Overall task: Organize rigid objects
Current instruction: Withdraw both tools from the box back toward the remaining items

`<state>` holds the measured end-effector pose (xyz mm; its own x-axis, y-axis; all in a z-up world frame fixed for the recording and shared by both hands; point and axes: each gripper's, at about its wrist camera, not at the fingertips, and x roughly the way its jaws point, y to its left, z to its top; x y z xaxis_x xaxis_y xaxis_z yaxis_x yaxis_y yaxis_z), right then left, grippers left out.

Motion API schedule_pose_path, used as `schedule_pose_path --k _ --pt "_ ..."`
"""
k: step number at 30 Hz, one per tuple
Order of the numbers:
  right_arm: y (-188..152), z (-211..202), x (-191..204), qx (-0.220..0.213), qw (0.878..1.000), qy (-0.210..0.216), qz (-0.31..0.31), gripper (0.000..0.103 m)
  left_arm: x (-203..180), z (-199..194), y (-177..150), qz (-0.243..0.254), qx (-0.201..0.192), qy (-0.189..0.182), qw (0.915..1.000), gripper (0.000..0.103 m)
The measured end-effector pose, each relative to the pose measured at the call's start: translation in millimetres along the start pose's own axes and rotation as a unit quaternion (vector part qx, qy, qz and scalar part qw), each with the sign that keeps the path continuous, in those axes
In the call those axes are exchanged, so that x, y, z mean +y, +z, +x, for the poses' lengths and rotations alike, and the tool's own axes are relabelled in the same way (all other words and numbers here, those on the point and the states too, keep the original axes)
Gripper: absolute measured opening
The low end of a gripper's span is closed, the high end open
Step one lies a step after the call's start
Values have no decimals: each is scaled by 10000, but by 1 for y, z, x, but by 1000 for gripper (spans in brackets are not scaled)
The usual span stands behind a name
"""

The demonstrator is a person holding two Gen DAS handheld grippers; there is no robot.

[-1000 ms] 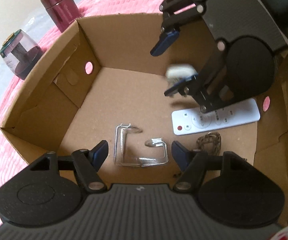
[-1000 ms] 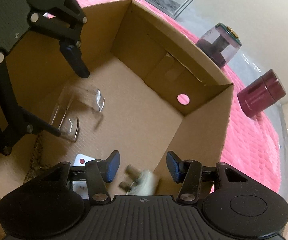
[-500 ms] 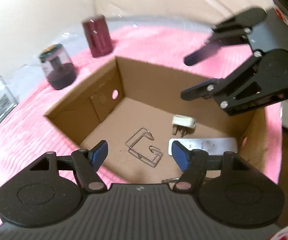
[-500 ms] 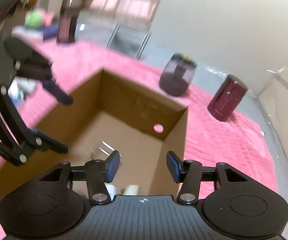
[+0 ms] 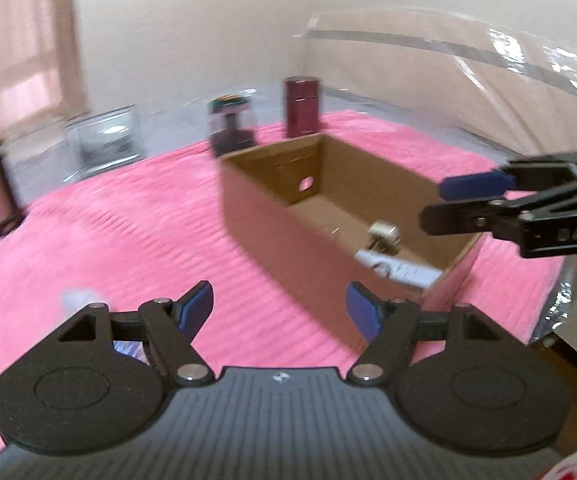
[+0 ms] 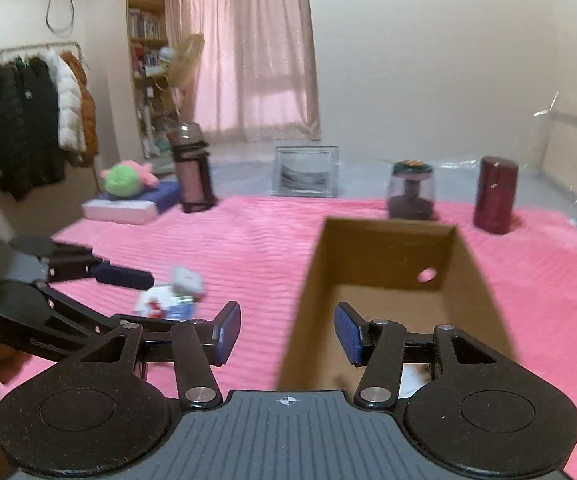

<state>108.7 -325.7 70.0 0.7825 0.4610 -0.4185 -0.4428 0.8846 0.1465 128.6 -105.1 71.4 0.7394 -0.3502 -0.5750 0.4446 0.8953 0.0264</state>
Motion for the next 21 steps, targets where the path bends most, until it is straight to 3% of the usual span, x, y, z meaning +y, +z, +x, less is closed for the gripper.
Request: schedule_pose_path --k 11,21 --pt "-33 12 72 213 9985 485 131 64 64 -69 -81 -964 141 1099 9891 71" --pt "-57 31 105 505 9973 534 -51 66 96 -96 -127 -1388 197 1477 9790 73"
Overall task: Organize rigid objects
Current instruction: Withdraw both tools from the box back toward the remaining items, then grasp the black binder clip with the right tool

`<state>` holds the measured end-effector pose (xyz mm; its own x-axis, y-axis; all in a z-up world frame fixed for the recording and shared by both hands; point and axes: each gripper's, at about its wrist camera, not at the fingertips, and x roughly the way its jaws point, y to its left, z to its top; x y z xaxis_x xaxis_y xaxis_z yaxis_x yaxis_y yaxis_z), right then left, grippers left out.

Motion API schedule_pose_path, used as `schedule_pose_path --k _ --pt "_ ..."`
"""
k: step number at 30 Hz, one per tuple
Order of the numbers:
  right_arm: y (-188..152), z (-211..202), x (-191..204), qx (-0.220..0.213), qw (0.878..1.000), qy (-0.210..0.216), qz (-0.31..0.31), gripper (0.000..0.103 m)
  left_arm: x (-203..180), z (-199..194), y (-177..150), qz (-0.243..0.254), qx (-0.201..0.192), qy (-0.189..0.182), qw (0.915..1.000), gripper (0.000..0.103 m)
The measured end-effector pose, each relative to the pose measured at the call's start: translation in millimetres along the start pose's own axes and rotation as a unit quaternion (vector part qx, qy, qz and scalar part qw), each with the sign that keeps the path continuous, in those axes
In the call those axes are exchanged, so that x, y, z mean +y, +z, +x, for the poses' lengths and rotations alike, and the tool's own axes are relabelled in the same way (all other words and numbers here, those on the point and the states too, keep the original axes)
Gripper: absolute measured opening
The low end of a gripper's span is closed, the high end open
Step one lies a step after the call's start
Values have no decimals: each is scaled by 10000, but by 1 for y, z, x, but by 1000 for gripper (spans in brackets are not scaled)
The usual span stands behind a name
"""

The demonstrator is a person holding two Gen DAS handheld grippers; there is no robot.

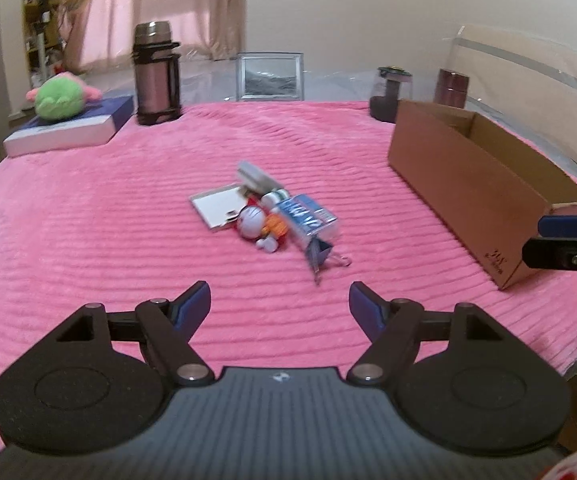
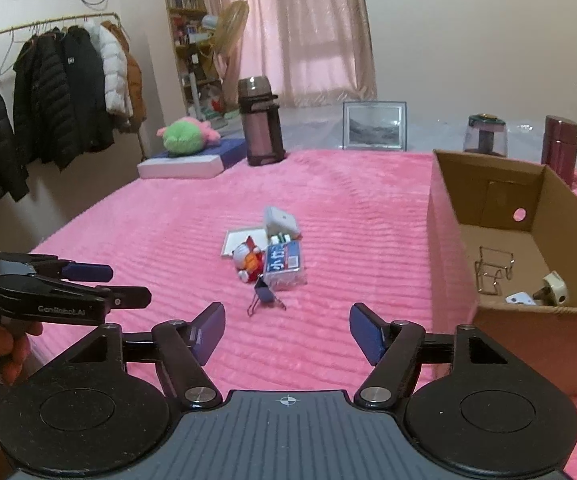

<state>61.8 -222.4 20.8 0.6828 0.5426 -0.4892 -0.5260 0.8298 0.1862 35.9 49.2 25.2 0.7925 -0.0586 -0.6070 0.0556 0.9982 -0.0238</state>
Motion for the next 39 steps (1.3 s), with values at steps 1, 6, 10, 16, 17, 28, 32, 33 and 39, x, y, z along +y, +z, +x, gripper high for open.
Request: schedule_pose_path --k 1,6,10,16,17,28,32,33,39 --pt "0 3 2 21 10000 -4 -1 66 4 -1 -2 -34 1 24 10000 73" --pt "-2 17 9 127 9999 -7 -24 66 12 3 -7 -80 -4 125 9999 73" --pt "-4 30 13 207 9998 0 10 66 17 7 -9 -113 34 97 9999 73" --pt "-4 51 16 315 9995 26 1 66 25 16 -10 -106 78 138 9998 73" --pt "-4 55 17 341 9994 30 -2 66 27 19 -10 -108 90 141 9998 73" --pt "-2 101 14 471 9988 66 88 66 40 46 -8 -14 230 153 9996 73" --pt "-1 119 14 531 9985 115 86 66 42 59 -6 74 261 129 9995 73" --pt "0 125 13 547 9984 132 93 66 43 63 -5 94 265 122 9995 73" --pt "3 156 13 687 9974 219 54 62 46 84 1 188 294 74 9994 73"
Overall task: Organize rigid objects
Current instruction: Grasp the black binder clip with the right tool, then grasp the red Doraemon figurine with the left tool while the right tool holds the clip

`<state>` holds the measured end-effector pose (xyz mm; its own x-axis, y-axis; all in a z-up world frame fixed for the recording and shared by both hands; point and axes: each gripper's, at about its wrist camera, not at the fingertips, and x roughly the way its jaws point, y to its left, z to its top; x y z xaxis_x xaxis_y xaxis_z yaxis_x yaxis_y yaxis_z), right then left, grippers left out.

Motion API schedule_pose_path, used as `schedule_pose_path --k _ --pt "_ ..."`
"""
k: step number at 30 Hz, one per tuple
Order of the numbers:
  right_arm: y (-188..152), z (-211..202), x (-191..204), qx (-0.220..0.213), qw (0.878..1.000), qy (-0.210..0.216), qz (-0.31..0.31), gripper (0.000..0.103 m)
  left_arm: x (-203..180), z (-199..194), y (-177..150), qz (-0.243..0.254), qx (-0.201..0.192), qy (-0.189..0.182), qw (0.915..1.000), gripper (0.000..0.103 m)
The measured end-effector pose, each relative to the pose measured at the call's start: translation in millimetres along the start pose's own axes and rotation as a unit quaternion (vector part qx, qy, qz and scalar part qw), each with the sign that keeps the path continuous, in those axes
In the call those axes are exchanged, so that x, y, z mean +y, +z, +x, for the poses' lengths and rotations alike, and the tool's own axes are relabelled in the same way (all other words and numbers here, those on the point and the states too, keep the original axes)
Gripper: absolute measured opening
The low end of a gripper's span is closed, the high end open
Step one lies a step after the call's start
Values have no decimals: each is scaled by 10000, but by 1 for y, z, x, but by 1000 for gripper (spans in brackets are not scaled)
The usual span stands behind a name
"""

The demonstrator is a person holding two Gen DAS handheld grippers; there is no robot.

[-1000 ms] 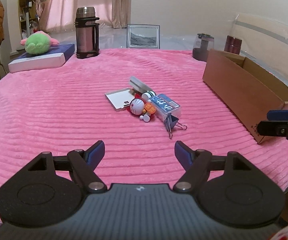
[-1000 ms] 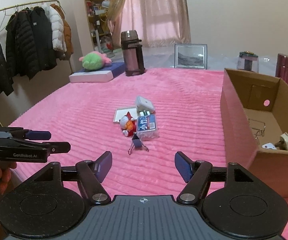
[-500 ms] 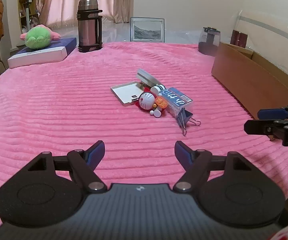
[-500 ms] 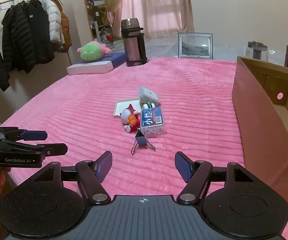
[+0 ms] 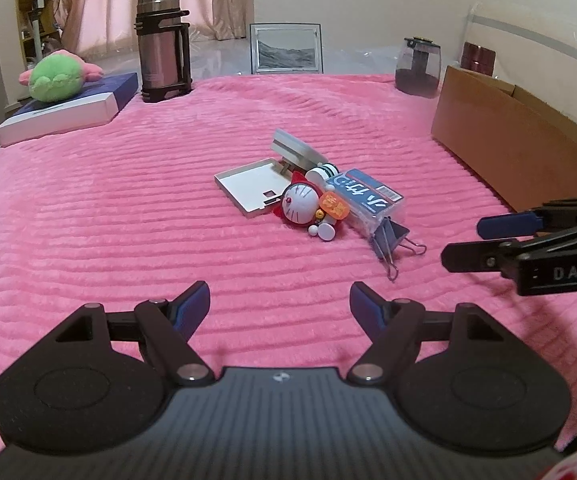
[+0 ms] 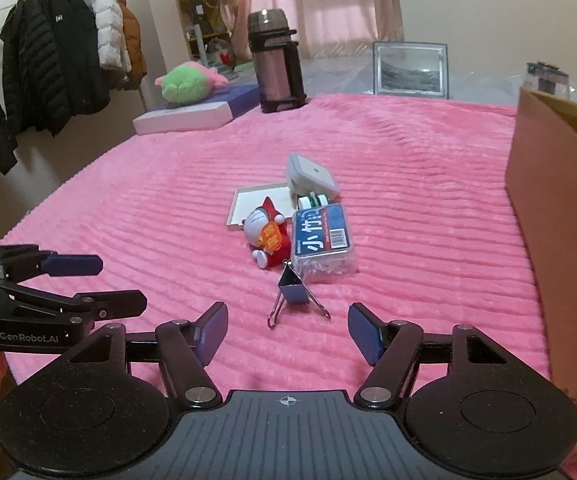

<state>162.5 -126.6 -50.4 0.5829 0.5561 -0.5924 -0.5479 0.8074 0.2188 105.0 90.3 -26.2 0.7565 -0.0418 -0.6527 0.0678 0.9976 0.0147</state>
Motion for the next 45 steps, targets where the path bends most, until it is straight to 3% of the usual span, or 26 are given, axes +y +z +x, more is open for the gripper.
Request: schedule_pose_path --k 13,22,27,34,39,45 --pt "8 57 -8 241 9992 75 -319 45 8 37 7 14 89 -108 9999 73" --pt "9 73 -18 339 9980 226 -485 41 6 52 1 -61 210 -182 9996 73" --pt "8 84 -14 450 9972 287 -520 33 3 54 1 -89 233 -215 9995 73" --pt "7 76 -16 354 9983 254 -381 30 2 52 2 -64 225 -216 9995 73" --pt "6 60 -14 211 9989 161 -380 18 -2 55 5 24 192 -265 9995 73" --pt "6 48 -16 57 9994 10 -348 18 -7 63 13 107 138 -376 9991 73"
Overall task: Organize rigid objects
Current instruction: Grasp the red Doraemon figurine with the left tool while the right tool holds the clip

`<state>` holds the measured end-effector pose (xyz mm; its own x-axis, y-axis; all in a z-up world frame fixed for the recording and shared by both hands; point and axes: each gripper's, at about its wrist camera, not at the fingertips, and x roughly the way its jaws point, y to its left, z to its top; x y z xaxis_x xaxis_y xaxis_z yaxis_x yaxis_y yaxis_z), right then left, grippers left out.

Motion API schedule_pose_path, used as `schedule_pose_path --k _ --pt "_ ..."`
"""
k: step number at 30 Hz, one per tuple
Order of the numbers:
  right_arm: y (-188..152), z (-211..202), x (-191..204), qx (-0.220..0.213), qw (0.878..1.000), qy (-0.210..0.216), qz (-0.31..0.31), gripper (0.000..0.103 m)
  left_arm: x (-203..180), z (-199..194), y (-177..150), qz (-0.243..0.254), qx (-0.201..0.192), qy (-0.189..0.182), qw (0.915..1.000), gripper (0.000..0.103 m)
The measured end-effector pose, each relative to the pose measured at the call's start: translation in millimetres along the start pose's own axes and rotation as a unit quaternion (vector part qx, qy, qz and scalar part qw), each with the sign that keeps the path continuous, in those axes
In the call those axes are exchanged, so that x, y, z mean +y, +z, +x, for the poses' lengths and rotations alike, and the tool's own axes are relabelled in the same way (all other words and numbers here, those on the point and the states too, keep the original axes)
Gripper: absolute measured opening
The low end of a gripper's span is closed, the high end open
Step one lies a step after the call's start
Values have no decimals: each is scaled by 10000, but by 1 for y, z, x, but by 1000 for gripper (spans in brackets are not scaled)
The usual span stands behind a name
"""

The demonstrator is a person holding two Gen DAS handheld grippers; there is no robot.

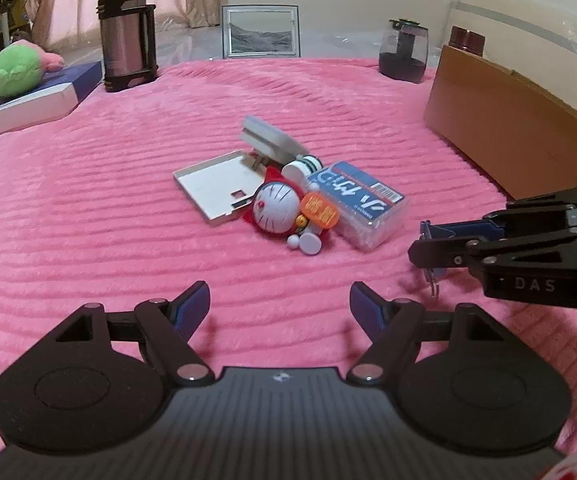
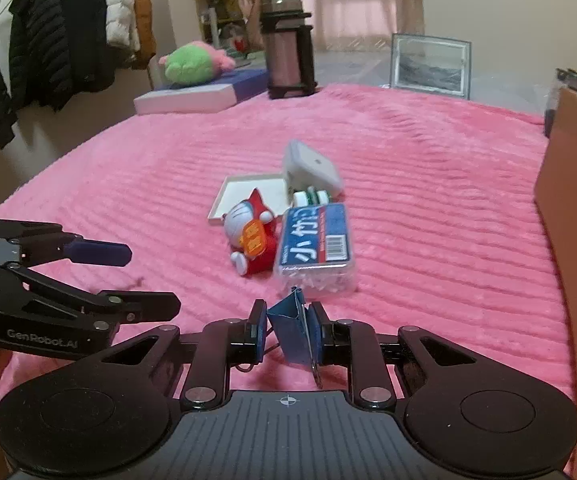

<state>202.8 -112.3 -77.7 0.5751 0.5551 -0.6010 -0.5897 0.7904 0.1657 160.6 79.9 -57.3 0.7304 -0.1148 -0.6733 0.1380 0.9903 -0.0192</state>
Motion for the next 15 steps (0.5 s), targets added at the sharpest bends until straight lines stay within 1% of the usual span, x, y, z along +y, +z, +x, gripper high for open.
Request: schedule_pose_path --k 4,8,11,15 --pt "2 -7 -5 -107 9999 -106 81 18 0 9 5 56 -32 -79 9999 73" --pt "2 -12 -12 -206 9991 -326 198 18 0 23 13 183 -64 -87 9998 73" --pt "2 -13 -17 -217 9987 -398 249 18 -1 35 20 389 -118 -121 9991 73" --pt "0 -13 -23 -199 9984 -450 285 18 -3 52 31 802 -181 -183 9964 73"
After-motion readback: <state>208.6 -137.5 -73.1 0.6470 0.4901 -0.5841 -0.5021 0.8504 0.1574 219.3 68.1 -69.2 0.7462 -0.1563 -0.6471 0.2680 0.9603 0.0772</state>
